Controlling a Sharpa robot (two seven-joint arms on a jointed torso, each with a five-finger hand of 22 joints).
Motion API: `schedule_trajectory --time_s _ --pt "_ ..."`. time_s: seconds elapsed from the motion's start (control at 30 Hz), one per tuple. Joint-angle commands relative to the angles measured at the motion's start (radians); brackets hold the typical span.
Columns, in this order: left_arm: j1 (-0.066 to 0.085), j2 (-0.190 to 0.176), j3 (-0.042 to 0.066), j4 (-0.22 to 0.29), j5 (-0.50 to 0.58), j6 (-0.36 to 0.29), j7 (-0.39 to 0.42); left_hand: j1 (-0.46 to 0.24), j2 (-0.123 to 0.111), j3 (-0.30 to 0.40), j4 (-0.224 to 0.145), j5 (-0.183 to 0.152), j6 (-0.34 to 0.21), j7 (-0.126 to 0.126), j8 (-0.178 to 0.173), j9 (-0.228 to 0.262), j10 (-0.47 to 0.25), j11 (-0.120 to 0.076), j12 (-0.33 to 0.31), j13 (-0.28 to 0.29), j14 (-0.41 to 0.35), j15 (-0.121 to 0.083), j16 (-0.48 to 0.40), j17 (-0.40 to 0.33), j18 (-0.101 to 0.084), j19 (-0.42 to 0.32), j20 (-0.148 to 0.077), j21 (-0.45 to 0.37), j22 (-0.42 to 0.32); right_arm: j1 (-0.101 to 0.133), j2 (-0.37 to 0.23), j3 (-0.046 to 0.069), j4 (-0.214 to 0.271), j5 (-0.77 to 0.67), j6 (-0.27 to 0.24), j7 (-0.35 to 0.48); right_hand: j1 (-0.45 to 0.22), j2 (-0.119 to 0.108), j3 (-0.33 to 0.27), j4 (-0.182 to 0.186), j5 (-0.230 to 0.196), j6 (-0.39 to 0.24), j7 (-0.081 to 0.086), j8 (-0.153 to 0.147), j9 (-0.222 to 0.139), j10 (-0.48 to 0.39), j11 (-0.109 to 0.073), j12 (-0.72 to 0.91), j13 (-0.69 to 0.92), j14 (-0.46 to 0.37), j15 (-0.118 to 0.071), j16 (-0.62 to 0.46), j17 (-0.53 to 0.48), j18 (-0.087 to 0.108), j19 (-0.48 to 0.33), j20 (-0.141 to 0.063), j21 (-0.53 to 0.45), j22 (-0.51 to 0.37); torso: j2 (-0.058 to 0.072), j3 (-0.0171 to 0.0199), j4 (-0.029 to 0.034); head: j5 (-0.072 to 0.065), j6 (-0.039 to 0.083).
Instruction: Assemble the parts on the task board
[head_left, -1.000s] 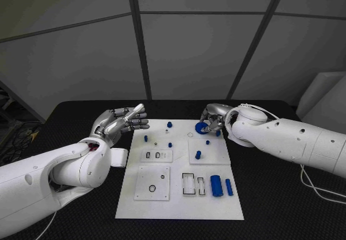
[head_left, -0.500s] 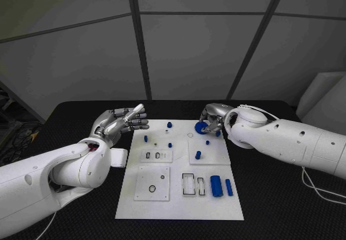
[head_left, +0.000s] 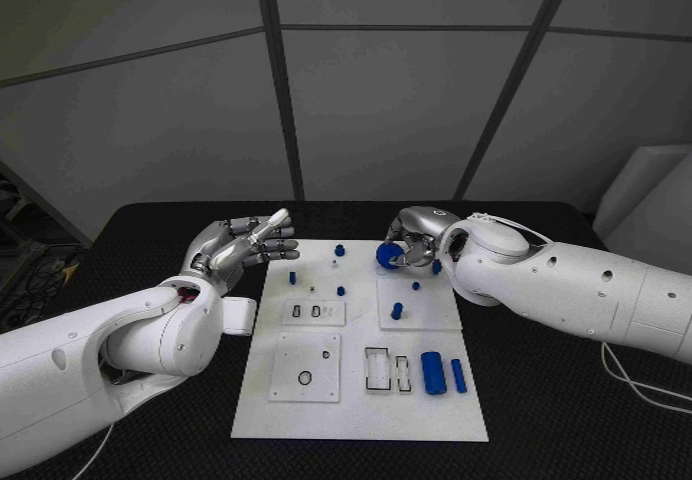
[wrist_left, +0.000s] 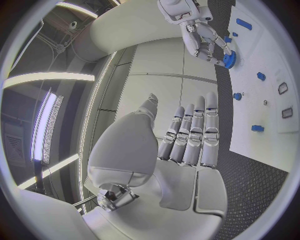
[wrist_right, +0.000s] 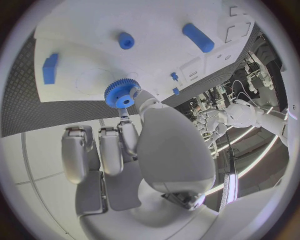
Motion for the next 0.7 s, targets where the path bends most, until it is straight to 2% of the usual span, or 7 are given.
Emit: schedule_trajectory --time_s 0.03,0.13,0.33,0.5,0.63,0.7 --pt "0.001 0.000 0.001 0.000 -0.008 0.011 0.002 -0.003 0.006 0.000 -0.005 0.004 0.003 0.007 -0.005 -0.001 0.000 0.003 -0.005 0.000 0.001 0.005 -0.006 0.001 -0.030 0.006 0.002 0.006 0.002 0.003 0.012 0.001 0.017 -0.035 -0.040 -0.021 -0.010 0.001 0.009 -0.001 0.008 0.010 0.000 -0.004 0.000 0.006 -0.002 0.001 0.002 0.069 -0.004 0.007 0.074 -0.019 0.068 -0.005 0.007 0.215 0.001 -0.0011 0.0033 0.003 0.002" --pt "0.001 -0.001 0.001 0.001 -0.008 0.011 0.002 -0.002 0.006 0.000 -0.006 0.004 0.003 0.007 -0.006 -0.001 0.000 0.003 -0.006 0.000 0.001 0.005 -0.007 0.001 -0.030 0.006 0.002 0.006 0.002 0.003 0.033 0.001 0.017 -0.039 -0.043 -0.021 -0.010 0.001 0.010 -0.001 0.009 0.010 0.000 -0.004 0.000 0.006 -0.002 0.001 0.002 0.069 -0.004 0.007 0.074 -0.019 0.069 -0.005 0.007 0.216 0.001 -0.0010 0.0014 0.007 0.001" --pt "0.001 -0.002 0.001 0.003 -0.008 0.010 0.003 -0.002 0.006 0.000 -0.006 0.004 0.003 0.007 -0.006 -0.001 0.000 0.003 -0.006 0.000 0.001 0.005 -0.007 0.001 -0.030 0.006 0.002 0.006 0.002 0.003 0.079 0.001 0.003 -0.046 -0.048 -0.019 -0.011 0.001 0.013 -0.001 0.010 0.011 0.000 -0.005 0.000 0.007 -0.003 0.002 0.004 0.069 -0.004 0.007 0.073 -0.020 0.071 -0.005 0.008 0.219 0.002 -0.0007 0.0024 0.015 0.001" --pt "0.001 -0.001 0.001 0.004 -0.008 0.009 0.003 -0.002 0.006 0.000 -0.006 0.004 0.003 0.007 -0.006 -0.001 0.000 0.003 -0.006 0.000 0.001 0.005 -0.007 0.001 -0.030 0.006 0.002 0.006 0.002 0.003 0.133 0.001 -0.032 -0.049 -0.052 -0.013 -0.011 0.002 0.016 -0.002 0.012 0.011 0.000 -0.006 -0.001 0.008 -0.003 0.004 0.005 0.069 -0.004 0.007 0.073 -0.020 0.073 -0.005 0.009 0.221 0.002 -0.0009 0.0019 0.019 -0.001" --pt "0.002 0.001 0.001 0.005 -0.008 0.010 0.003 -0.002 0.006 0.000 -0.006 0.004 0.003 0.007 -0.006 -0.001 0.000 0.003 -0.006 0.000 0.001 0.005 -0.007 0.001 -0.030 0.006 0.002 0.006 0.002 0.003 0.172 0.000 -0.066 -0.051 -0.049 -0.006 -0.012 0.003 0.019 -0.002 0.013 0.012 0.000 -0.006 -0.001 0.008 -0.003 0.005 0.007 0.069 -0.004 0.007 0.074 -0.020 0.074 -0.005 0.010 0.222 0.004 -0.0024 0.0046 0.019 -0.002" --pt "0.002 0.002 0.001 0.006 -0.008 0.010 0.003 -0.002 0.006 0.000 -0.006 0.004 0.003 0.007 -0.006 -0.001 0.000 0.003 -0.006 0.000 0.001 0.005 -0.007 0.001 -0.030 0.006 0.002 0.006 0.002 0.003 0.187 0.000 -0.079 -0.051 -0.047 -0.003 -0.012 0.003 0.019 -0.002 0.013 0.012 0.000 -0.006 -0.001 0.008 -0.003 0.005 0.007 0.069 -0.004 0.007 0.074 -0.020 0.074 -0.005 0.010 0.222 0.003 -0.0017 0.0033 0.020 -0.003"
